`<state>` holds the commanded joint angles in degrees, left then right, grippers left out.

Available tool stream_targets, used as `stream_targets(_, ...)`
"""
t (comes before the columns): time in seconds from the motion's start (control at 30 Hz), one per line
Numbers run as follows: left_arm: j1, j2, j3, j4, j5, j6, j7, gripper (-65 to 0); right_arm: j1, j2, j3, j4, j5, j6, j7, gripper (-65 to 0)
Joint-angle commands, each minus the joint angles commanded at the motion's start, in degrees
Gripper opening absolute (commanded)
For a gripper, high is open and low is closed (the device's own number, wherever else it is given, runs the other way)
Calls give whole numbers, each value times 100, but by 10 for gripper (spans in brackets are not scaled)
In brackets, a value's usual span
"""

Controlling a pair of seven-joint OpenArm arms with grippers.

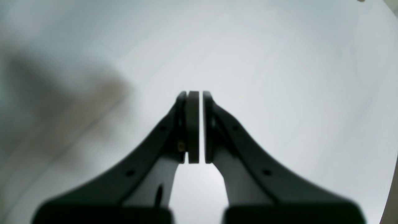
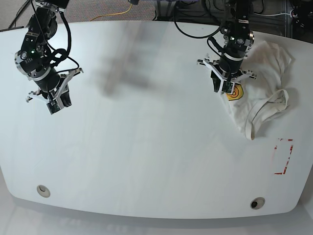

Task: Layout the t-shirt on the table in an organized manner, then fold the t-shirt properly
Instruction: 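Grasp the shirt bundle with the left gripper and drag it to the table edge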

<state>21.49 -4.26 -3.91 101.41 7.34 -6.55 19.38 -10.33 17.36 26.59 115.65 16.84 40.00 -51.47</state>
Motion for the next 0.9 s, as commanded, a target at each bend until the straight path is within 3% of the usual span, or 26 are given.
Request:
stream_targets(0.3,211,-378,-1002,-9,-9,-149,0,-556,0,-9,0,0,0,0,0,-637)
stream_targets(0.6,220,-554,-2171,0,-9,-941,0,-556,0,-9,0,0,9,0,0,-637)
stream_targets(0.73,220,-554,-2198,141,-9,-1099,0,-556,0,-9,0,0,9,0,0,-637)
stream_targets(0.9,185,-440,-1925,492,-9,-1099,0,-556,0,-132,0,0,9,0,0,-637)
